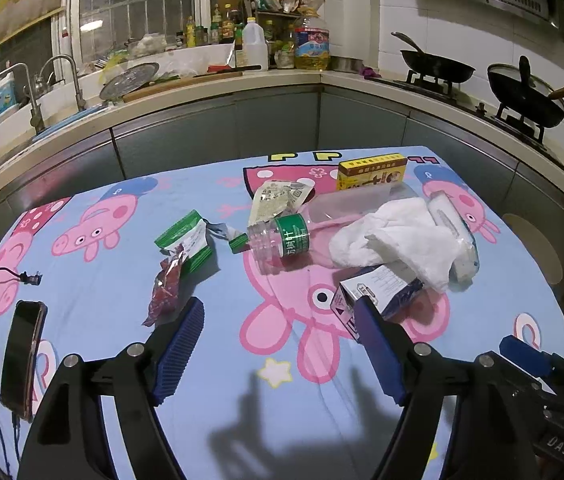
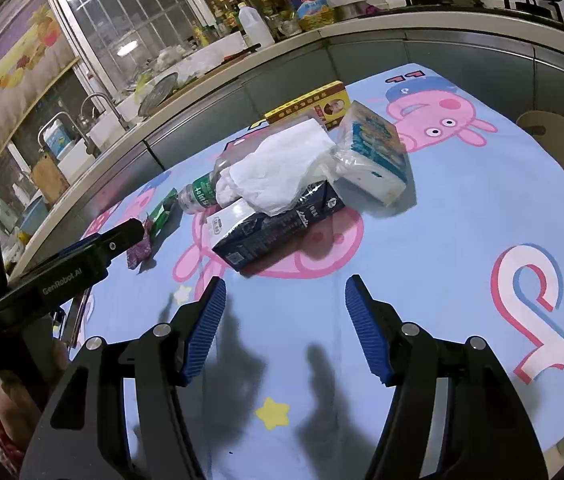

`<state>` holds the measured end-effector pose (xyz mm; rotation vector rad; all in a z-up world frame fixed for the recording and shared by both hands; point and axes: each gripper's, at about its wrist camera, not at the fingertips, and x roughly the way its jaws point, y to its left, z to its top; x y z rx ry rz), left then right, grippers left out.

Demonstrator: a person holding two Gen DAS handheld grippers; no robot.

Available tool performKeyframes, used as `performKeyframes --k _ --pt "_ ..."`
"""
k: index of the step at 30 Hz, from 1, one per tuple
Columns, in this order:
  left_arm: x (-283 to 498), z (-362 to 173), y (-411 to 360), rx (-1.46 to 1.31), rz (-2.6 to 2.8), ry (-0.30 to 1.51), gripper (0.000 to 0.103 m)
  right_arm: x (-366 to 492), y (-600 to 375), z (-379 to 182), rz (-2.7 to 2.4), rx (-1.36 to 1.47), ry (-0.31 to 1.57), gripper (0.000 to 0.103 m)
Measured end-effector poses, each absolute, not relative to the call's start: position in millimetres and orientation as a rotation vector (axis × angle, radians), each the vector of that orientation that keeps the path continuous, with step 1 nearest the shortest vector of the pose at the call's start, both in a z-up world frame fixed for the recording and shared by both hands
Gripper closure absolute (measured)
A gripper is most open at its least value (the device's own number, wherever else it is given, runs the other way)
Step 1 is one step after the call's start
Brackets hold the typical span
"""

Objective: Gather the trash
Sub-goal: 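Bring both tools back over the remaining trash on the table, then reach the right tool toward the plastic bottle while the left approaches the red wrapper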

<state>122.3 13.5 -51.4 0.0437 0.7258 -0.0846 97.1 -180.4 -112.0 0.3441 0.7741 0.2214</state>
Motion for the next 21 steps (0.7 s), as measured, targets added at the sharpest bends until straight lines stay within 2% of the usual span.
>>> performKeyframes --k 11,21 --pt "119.9 -50.4 12.0 0.044 -0.091 0.73 0.014 98.2 -181.5 -113.8 0.215 0.361 0.781 0.041" --pt "117.0 -45.6 12.7 0.056 -0.07 0.711 0.01 98.3 -183.7 -116.2 0.213 0.368 0.782 0.041"
